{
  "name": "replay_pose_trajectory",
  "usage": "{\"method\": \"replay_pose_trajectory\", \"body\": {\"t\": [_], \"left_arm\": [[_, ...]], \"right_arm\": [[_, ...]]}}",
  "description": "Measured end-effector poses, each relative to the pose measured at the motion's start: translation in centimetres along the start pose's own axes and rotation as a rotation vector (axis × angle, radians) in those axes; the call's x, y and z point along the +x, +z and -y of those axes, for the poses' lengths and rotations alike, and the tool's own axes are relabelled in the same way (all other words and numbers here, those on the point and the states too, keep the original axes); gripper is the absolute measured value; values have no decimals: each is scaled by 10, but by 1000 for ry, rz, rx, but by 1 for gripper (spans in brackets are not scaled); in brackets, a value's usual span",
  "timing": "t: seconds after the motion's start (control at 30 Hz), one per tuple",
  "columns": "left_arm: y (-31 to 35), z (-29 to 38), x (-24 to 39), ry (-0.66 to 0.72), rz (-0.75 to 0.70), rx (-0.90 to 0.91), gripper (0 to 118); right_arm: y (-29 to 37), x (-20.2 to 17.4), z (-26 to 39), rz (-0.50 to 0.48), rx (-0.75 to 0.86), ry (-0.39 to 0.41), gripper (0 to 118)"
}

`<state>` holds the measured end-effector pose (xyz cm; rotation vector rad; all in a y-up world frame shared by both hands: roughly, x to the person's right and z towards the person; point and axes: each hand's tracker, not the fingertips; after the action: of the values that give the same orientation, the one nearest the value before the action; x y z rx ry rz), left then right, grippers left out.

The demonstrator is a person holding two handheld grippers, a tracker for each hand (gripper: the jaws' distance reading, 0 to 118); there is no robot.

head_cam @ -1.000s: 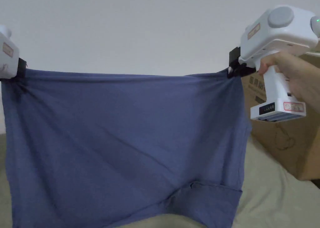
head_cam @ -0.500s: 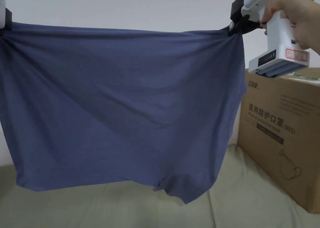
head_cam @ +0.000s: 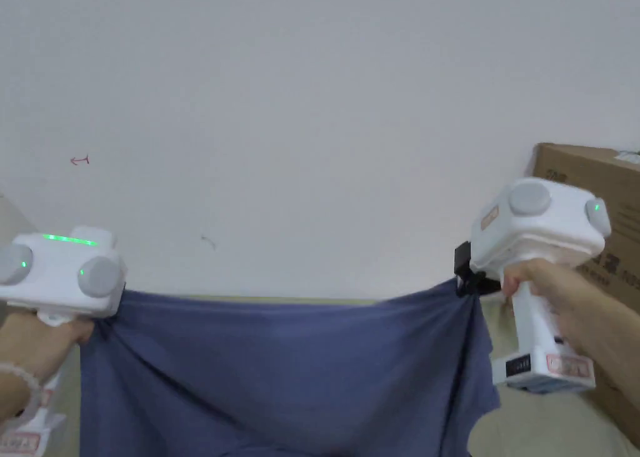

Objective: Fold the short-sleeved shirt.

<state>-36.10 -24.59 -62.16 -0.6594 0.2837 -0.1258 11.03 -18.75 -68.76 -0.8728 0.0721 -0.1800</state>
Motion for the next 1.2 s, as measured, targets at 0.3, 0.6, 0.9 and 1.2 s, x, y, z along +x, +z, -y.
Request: {"method": "replay_pose_trajectory", "body": {"t": [0.3, 0.6, 0.9, 1.2], "left_arm": [[-83, 118, 34, -45, 20, -233, 0], [28, 179, -1, 15, 117, -172, 0], [211, 286, -37, -98, 157, -213, 0], [282, 406, -46, -182, 150, -336, 0]], "right_arm": [[-143, 41, 102, 64, -238, -36, 0], [-45, 80, 179, -78, -180, -11, 0], [108, 103, 343, -114, -200, 79, 0], [166, 121, 503, -122, -323, 20, 0]]}}
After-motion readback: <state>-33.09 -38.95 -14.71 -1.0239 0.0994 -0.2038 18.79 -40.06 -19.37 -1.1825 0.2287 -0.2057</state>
